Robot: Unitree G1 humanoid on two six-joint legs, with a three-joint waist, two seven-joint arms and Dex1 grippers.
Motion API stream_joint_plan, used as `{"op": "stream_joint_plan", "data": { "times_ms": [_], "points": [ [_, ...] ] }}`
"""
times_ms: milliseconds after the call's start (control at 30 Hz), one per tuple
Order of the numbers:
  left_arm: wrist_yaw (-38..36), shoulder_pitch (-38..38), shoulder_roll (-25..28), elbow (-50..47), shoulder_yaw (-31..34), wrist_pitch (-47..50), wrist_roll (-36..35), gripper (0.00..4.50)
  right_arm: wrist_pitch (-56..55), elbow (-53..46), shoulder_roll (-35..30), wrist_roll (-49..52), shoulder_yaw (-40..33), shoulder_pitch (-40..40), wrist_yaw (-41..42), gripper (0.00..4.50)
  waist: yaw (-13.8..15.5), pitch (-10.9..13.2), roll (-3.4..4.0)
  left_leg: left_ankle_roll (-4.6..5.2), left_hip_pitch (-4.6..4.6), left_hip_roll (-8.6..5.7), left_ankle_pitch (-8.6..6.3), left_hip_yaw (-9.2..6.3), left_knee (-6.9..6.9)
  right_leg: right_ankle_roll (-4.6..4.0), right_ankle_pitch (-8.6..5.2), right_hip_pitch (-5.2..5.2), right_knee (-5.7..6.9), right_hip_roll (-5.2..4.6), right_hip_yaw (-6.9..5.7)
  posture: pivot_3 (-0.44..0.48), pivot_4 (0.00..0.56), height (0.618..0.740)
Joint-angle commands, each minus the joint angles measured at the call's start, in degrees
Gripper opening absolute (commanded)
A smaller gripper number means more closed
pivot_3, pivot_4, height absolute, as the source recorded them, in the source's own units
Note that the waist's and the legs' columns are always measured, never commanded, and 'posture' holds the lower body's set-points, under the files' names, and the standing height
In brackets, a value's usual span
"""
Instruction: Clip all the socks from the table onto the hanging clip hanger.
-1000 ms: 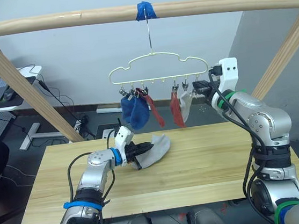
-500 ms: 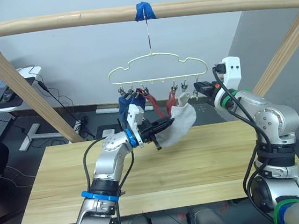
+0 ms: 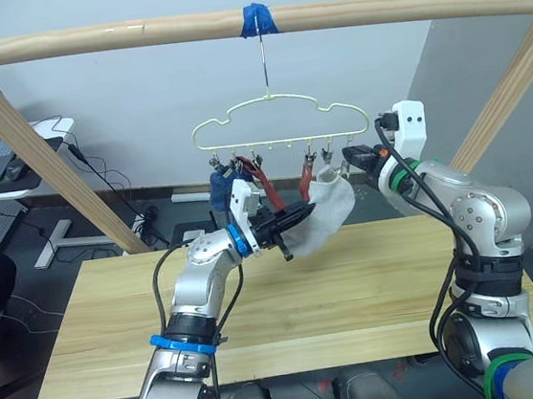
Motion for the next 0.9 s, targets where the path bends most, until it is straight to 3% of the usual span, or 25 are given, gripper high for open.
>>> {"op": "stream_joint_plan", "data": {
  "times_ms": [33, 567, 900],
  "points": [
    [0.8, -1.9, -0.7, -0.3, -0.3, -1.5, 0.2, 0.02, 0.0, -2.5, 0.1, 1.2, -0.6, -1.6, -0.1, 0.05, 0.0, 0.0, 0.0, 0.0, 0.0, 0.0, 0.0, 0.0, 0.0, 0.0, 0.0, 0.0, 0.0, 0.0, 0.0, -0.078, 0.121, 0.74],
    [0.2, -1.2, 1.6, 0.8, -3.2, -3.5, 4.0, 0.02, -0.1, -2.3, 0.0, 0.7, -0.6, -1.8, -0.3, 0.05, 0.0, 0.0, 0.0, 0.0, 0.0, 0.0, 0.0, 0.0, -0.01, 0.0, 0.0, 0.0, -0.01, 0.0, 0.0, -0.086, 0.12, 0.74],
    [7.5, 0.9, 2.8, -4.8, -4.8, -7.9, 10.1, 0.02, -0.2, -2.4, 0.3, 0.4, -0.2, -1.6, -1.0, 0.05, 0.1, 0.0, 0.0, 0.0, -0.01, 0.0, 0.0, 0.0, -0.01, 0.0, 0.0, 0.0, -0.02, 0.0, 0.01, -0.077, 0.115, 0.74]
  ]
}}
